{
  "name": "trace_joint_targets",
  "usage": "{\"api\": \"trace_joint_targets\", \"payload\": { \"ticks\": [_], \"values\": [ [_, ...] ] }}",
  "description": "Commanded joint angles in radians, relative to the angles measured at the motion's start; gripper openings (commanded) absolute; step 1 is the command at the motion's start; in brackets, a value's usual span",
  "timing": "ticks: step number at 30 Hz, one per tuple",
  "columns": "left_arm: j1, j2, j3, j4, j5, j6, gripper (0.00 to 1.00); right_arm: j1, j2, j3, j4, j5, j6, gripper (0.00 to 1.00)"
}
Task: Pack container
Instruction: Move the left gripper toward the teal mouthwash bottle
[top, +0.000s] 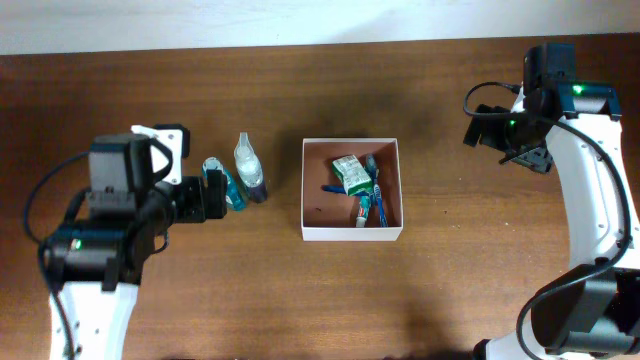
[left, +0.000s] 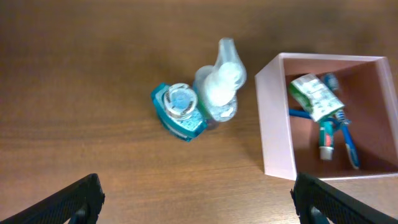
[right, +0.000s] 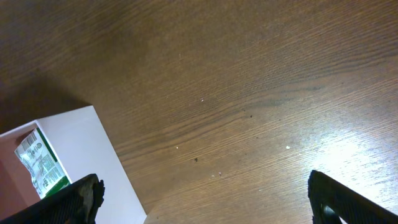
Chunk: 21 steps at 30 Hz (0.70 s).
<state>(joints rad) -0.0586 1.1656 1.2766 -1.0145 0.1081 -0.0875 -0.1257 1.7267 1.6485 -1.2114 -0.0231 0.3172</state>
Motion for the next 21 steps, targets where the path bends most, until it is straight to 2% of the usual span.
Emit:
{"api": "trace_joint_targets", "payload": {
  "ticks": [1,7,11,16,18,21],
  "values": [
    [0.002,0.066,0.019,-0.004,-0.077,-0.072,0.98,-0.006,-0.01,0.008,0.0,0.013,0.001,0.98],
    [0.002,0.196,0.019,0.004,-0.097,-0.137,0.98,-0.006,-0.01,0.008,0.0,0.013,0.001,0.98],
    [0.002,0.271,0.021,0.035,-0.063,-0.137,0.98,-0.006,-0.01,0.008,0.0,0.013,0.001,0.98],
    [0.002,0.302,0.021,0.085,-0.059,-0.137,0.89,-0.006,-0.01,0.008,0.0,0.013,0.001,0.98],
    [0.002,0.302,0.021,0.114,-0.059,-0.137,0.82,-0.006,-0.01,0.008,0.0,0.013,0.001,0.98],
    [0.002,0.303,0.021,0.142,-0.059,-0.137,0.8,-0.006,-0.01,0.008,0.0,0.013,0.001,0.98]
  ]
}}
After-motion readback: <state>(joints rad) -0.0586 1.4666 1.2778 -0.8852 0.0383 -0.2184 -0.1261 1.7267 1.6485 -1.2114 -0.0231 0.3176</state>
